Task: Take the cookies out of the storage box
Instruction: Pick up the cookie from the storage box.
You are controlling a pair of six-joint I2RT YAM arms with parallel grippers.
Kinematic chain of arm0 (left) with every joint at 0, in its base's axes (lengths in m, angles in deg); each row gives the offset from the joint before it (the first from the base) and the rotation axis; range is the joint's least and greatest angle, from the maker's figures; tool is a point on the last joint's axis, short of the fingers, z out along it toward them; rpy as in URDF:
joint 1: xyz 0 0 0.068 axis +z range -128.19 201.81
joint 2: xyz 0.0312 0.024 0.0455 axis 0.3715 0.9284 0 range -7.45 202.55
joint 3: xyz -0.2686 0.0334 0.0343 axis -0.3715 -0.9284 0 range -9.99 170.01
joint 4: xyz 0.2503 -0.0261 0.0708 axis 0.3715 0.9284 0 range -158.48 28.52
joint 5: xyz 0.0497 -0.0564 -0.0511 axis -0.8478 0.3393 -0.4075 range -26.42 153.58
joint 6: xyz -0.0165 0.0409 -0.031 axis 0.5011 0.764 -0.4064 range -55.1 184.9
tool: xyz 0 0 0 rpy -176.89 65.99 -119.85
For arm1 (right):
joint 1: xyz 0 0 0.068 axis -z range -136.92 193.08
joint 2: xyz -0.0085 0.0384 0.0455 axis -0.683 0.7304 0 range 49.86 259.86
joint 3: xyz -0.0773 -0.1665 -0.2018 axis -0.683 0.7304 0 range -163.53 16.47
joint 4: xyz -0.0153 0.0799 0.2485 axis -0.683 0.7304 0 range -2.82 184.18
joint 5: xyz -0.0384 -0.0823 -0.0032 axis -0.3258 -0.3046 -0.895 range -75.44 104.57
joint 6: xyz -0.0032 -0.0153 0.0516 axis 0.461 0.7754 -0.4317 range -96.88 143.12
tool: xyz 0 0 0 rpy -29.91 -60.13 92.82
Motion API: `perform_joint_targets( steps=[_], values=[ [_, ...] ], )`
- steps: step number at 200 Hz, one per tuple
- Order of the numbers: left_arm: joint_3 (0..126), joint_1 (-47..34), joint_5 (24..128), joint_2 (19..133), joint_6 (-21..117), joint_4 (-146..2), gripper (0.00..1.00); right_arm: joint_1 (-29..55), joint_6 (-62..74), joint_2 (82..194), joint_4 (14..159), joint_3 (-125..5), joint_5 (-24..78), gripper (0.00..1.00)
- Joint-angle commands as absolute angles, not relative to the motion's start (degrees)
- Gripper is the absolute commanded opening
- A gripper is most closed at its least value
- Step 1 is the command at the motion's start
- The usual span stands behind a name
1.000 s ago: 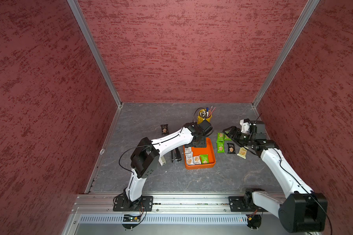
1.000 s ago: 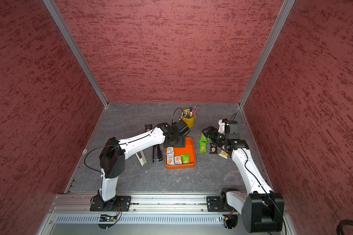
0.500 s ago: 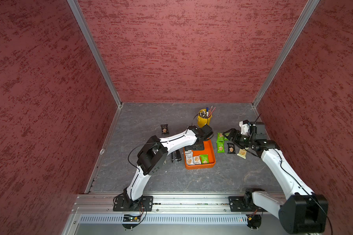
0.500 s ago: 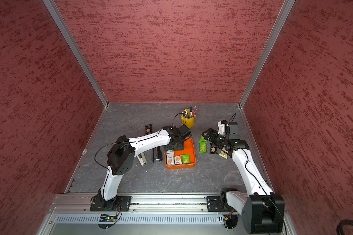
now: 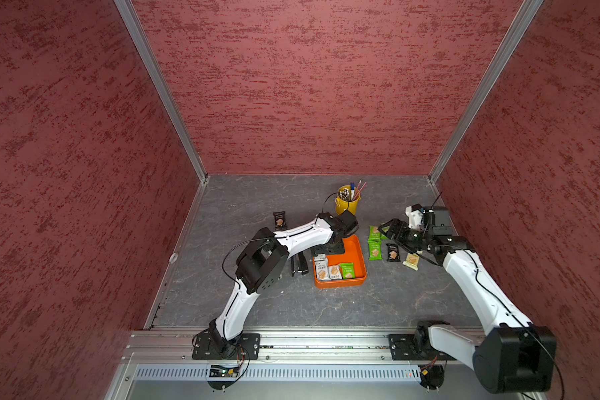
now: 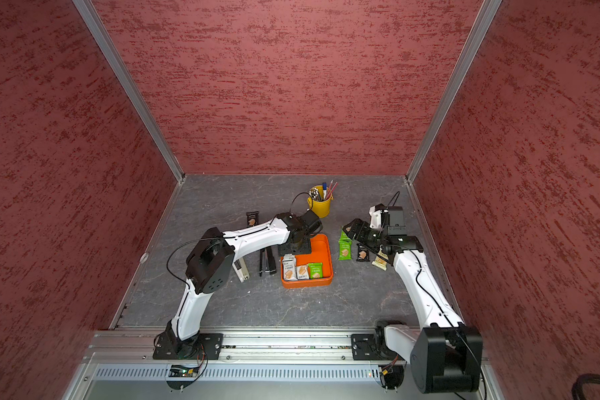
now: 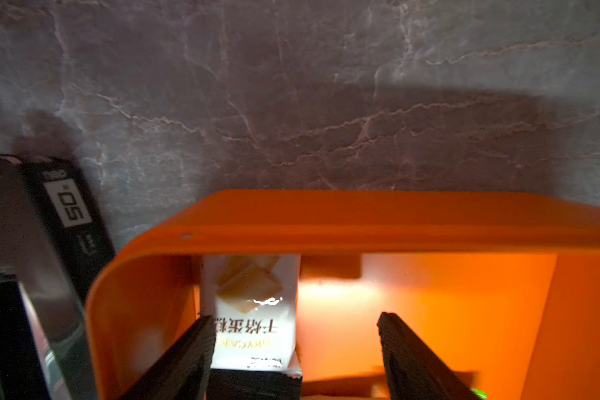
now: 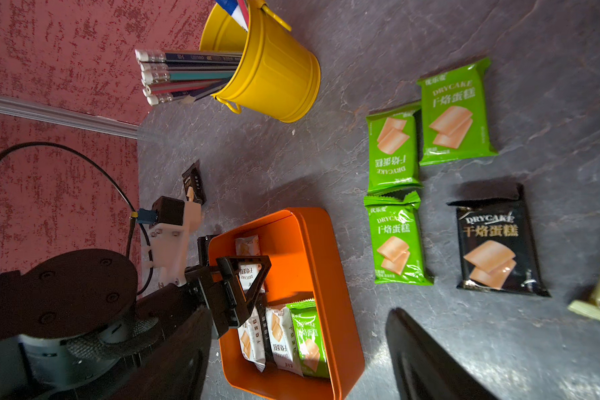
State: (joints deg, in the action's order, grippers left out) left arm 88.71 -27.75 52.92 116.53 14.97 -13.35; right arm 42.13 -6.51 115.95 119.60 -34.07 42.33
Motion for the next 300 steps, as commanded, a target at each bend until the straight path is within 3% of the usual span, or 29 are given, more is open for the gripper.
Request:
perform_joint_targets(
  steps=[1,104,154,300],
  values=[
    [88.8,-28.2,55.9,118.9,14.7,-15.9,0.78,42.4,-5.4,116.4,120.2,-36.4,40.9,0.83],
    [96.3,-29.5,55.8,120.3,14.6,-12.2,0.79,42.7,-4.4,116.3,120.8,-36.4,40.3,0.83],
    [91.6,-27.0,52.9,116.6,14.4,-9.7,0.80,42.7,-4.6,116.2,120.2,-35.7,40.7,0.83],
    [88.3,-26.0,53.4,119.4,16.4,-12.1,0.66,42.8,-5.1,116.7,120.4,-36.0,41.0,0.84]
  ],
)
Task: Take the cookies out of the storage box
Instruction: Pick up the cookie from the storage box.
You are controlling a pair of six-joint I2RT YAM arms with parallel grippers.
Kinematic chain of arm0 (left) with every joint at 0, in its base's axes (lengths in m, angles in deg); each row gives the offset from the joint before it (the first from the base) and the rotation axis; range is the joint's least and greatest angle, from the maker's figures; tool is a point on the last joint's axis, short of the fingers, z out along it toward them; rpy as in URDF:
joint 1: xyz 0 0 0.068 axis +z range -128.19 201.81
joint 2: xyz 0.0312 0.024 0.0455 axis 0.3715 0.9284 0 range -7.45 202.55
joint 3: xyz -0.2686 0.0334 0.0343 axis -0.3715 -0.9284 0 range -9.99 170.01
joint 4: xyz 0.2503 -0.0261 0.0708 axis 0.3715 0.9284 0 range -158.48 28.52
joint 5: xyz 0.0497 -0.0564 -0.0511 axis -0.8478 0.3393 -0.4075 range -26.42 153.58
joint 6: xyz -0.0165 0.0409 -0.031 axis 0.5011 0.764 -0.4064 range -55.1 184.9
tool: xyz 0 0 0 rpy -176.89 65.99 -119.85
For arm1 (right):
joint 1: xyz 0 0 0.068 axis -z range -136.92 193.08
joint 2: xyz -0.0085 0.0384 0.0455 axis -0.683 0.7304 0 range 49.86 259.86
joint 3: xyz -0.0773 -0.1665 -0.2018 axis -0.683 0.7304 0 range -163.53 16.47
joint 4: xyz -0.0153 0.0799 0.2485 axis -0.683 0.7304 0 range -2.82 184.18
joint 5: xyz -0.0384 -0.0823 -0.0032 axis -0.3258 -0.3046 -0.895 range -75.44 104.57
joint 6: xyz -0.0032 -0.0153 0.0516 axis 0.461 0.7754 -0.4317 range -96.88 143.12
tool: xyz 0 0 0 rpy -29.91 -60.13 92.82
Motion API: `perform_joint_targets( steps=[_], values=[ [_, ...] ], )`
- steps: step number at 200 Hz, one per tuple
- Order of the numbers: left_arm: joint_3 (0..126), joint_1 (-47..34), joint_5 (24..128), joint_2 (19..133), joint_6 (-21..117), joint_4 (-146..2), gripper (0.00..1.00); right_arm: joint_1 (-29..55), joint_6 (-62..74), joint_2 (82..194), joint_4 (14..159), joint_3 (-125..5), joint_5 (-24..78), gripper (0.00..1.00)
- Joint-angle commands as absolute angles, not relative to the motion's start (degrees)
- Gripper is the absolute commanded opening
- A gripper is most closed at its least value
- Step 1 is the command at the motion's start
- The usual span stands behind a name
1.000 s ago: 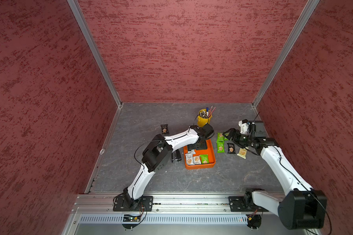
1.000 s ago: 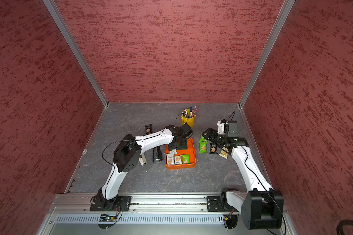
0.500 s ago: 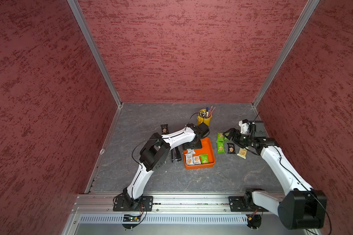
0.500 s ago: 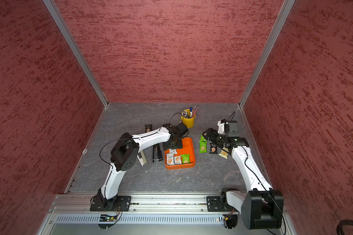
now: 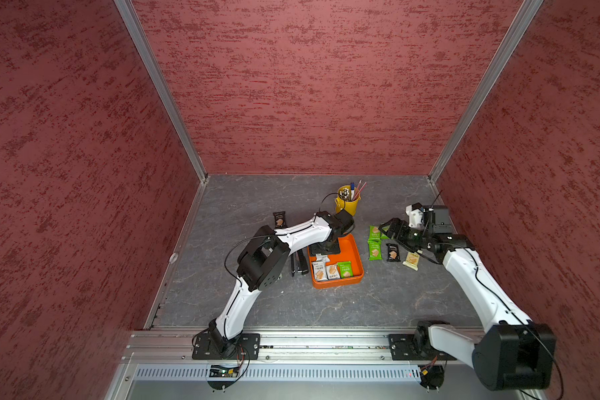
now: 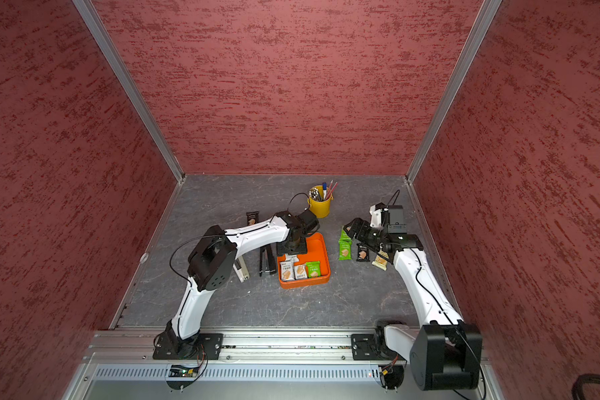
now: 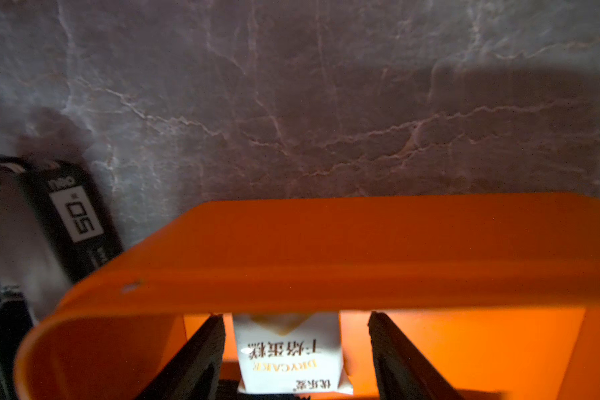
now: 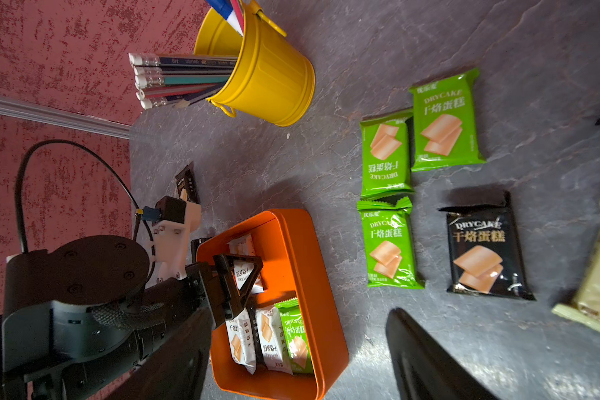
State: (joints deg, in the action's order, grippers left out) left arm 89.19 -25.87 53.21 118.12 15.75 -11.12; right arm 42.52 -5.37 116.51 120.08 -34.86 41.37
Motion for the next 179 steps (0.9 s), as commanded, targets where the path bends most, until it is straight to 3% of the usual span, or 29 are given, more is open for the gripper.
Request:
perform_joint_targets(
  steps=[1,56,80,179],
  values=[
    [88.3,-26.0,53.4,119.4,16.4,-12.1,0.65,42.8,-5.1,116.7,120.3,-36.0,40.9,0.84],
    [88.7,-25.9,54.4,120.6,17.3,-12.9,0.59,42.8,-5.2,116.2,121.0,-36.0,40.6,0.84],
    [88.7,-25.9,54.7,120.6,17.9,-13.1,0.47,42.8,-5.9,115.1,121.1,-35.4,40.4,0.84],
    [88.6,-26.6,54.3,114.8,17.8,-14.8,0.45,42.8,-6.7,108.7,123.7,-32.8,41.3,0.83]
  ],
)
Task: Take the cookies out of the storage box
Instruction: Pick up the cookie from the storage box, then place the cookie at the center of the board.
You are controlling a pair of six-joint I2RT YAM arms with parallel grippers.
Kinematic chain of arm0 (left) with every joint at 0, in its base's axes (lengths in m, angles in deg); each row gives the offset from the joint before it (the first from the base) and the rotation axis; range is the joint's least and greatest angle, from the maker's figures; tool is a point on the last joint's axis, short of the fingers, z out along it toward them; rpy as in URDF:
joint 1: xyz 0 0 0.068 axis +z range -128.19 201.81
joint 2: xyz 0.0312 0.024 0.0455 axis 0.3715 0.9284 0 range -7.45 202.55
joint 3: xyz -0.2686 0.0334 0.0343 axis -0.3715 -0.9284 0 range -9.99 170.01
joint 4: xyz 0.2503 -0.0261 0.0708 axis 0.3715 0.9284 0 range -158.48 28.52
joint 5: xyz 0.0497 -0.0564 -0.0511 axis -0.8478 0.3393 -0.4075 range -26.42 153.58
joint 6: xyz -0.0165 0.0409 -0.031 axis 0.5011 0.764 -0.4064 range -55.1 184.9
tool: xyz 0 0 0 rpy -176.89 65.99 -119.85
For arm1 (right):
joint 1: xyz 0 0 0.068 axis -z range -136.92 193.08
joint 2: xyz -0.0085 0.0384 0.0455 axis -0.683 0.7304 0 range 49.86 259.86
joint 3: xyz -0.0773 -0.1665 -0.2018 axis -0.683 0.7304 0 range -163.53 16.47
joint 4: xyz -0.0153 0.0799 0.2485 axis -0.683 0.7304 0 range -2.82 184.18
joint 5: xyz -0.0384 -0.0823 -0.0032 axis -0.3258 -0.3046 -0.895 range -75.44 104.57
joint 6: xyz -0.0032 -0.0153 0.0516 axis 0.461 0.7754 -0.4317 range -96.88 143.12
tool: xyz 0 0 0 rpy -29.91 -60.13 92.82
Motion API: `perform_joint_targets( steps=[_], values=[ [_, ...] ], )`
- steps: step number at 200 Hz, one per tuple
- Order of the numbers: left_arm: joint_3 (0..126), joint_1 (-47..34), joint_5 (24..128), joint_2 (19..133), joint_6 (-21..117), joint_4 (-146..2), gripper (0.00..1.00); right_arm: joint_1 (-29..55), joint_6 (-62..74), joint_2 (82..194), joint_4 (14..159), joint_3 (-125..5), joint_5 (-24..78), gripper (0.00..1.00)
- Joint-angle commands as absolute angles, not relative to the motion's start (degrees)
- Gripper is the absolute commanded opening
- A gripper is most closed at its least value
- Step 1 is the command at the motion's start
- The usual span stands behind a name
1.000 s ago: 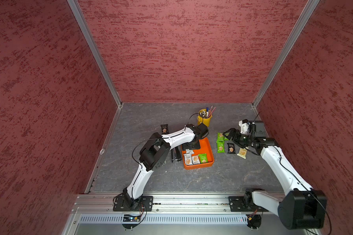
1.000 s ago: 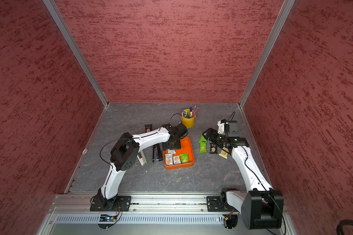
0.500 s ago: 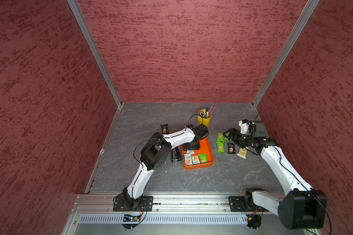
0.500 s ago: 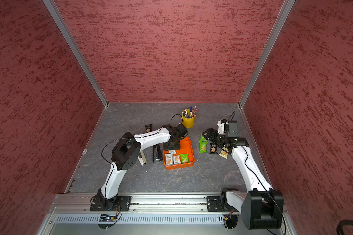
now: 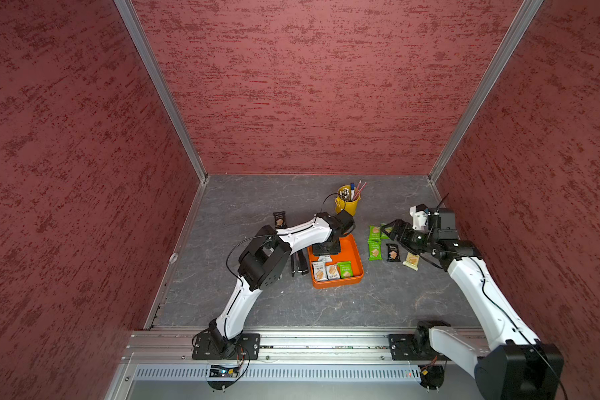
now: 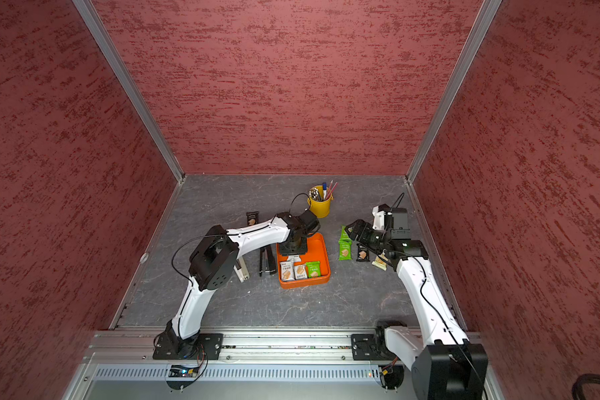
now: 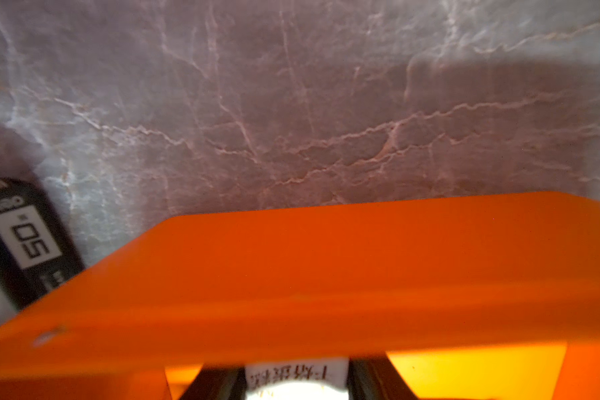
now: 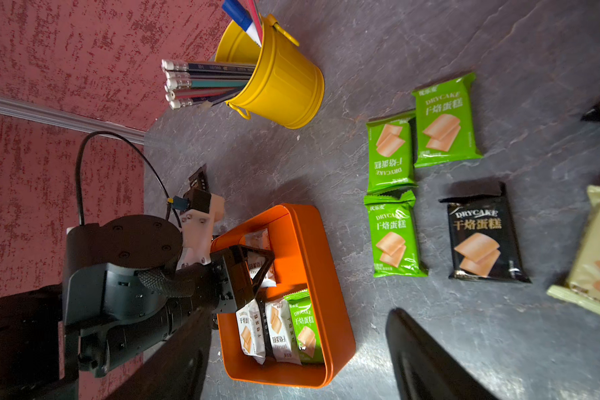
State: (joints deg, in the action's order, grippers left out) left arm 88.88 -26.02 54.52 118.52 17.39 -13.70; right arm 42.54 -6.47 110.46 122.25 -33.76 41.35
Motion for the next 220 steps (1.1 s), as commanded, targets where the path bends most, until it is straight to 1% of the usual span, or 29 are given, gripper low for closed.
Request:
perform_joint_targets(
  steps=[1,72,110,137,168,220],
  values=[
    [88.6,-26.6,54.2,114.7,17.9,-14.8,0.45,42.8,-6.7,108.7,123.7,-32.7,41.3,0.83],
    [87.8,-27.3,53.2,107.4,15.8,-14.1,0.45,42.8,-7.9,107.3,122.8,-32.1,46.7,0.83],
    [85.3,-25.7,52.0,103.7,16.4,-14.8,0.45,42.7,-9.4,108.7,121.1,-30.7,51.5,0.82],
    [82.7,-22.5,53.1,101.4,18.7,-16.0,0.45,42.7,-10.0,110.5,120.2,-30.1,53.0,0.81],
    [80.8,-16.7,55.3,100.2,22.4,-17.7,0.45,41.6,-12.7,111.3,116.4,-28.7,53.5,0.80],
    [84.0,-8.0,59.1,103.6,29.8,-19.5,0.45,38.5,-14.7,114.9,114.2,-31.5,50.0,0.79]
  ],
)
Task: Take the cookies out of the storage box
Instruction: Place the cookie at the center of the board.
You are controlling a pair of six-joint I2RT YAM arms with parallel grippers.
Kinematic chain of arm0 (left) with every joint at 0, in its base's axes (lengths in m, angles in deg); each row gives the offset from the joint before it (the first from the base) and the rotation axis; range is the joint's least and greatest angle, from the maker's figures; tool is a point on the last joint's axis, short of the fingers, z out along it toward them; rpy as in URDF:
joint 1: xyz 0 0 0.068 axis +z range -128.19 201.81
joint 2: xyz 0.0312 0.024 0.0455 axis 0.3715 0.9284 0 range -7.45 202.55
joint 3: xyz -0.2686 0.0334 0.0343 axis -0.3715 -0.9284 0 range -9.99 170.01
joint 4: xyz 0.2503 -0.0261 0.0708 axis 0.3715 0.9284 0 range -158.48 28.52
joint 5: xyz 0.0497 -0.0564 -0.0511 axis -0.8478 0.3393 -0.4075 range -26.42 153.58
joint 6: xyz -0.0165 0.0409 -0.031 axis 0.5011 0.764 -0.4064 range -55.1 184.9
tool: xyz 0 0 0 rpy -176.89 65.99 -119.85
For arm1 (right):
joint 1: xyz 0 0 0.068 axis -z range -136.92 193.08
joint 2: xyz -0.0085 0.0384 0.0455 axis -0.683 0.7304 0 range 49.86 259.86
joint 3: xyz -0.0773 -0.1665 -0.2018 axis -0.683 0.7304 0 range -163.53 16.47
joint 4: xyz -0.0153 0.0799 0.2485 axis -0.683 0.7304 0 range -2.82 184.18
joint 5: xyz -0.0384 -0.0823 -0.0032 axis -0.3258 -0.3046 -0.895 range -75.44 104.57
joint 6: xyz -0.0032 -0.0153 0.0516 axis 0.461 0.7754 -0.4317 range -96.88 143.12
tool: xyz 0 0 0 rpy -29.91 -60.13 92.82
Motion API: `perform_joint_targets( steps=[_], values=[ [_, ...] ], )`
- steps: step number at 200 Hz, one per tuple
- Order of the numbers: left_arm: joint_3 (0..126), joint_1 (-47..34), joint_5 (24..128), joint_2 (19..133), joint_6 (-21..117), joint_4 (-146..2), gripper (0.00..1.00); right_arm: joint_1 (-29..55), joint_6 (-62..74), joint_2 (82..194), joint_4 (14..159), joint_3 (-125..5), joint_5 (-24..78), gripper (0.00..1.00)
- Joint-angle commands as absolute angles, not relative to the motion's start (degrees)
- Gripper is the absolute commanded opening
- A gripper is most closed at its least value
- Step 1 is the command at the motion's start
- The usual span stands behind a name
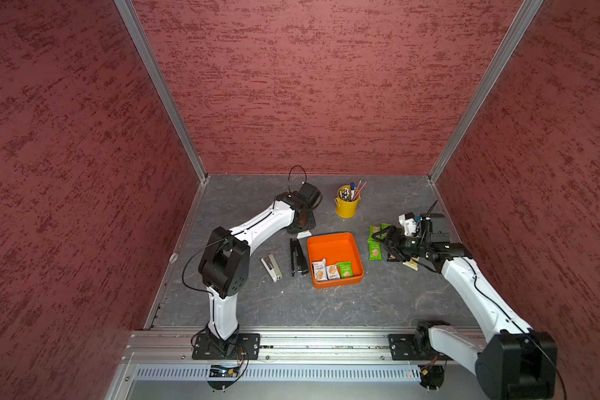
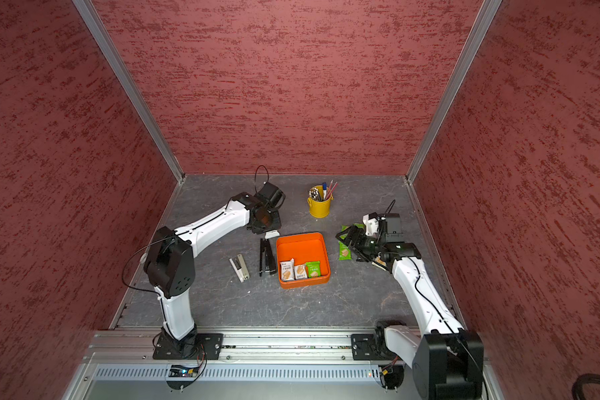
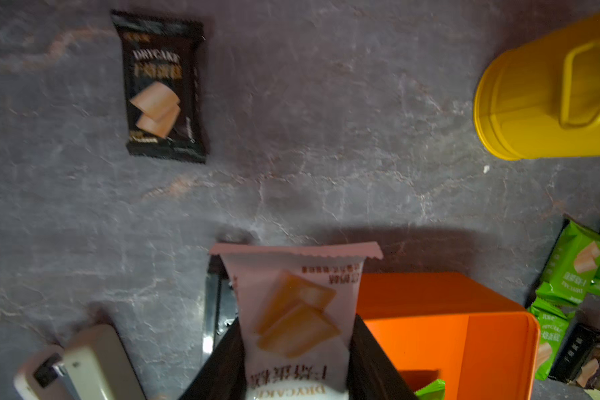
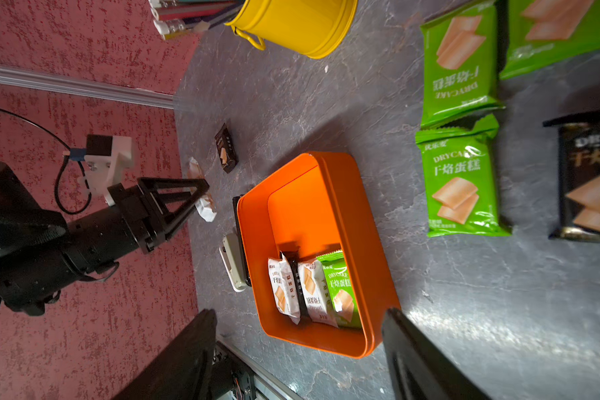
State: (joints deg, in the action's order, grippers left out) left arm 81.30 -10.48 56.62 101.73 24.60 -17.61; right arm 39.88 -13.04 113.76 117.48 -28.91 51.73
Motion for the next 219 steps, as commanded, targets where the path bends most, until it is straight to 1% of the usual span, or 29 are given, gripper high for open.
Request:
perform_joint_targets(
  steps=[1,39,69,93,116,164,182,208,219],
  values=[
    [84.0,-7.9,59.1,103.8,29.9,-19.4,0.45,38.4,-14.7,115.0,114.2,-31.5,50.0,0.79],
    [90.8,-4.6,60.4,111.0,33.8,-19.2,0.45,35.0,-15.4,120.9,112.6,-35.1,47.4,0.79],
    [95.6,-2.4,63.3,116.8,34.8,-19.0,0.45,32.1,-17.4,126.1,110.0,-37.3,45.9,0.80],
    [99.7,-0.9,64.9,120.9,35.5,-17.8,0.45,29.7,-16.3,130.7,111.2,-41.0,45.6,0.79],
    [102.0,0.0,65.9,123.3,36.0,-17.5,0.45,28.4,-15.5,134.7,112.4,-43.8,45.3,0.78],
    [104.6,0.5,66.7,126.0,36.2,-17.0,0.45,26.2,-13.1,139.3,115.1,-48.3,44.5,0.78],
    [105.0,0.5,66.8,126.4,36.2,-16.7,0.50,24.8,-11.2,140.1,117.7,-50.2,43.0,0.78],
    [105.4,0.6,66.7,126.5,36.1,-16.1,0.60,22.8,-8.6,140.7,121.3,-52.0,40.7,0.78],
    [105.5,0.6,66.7,126.4,35.9,-15.9,0.61,21.9,-7.6,140.8,122.7,-52.3,39.9,0.77]
  ],
)
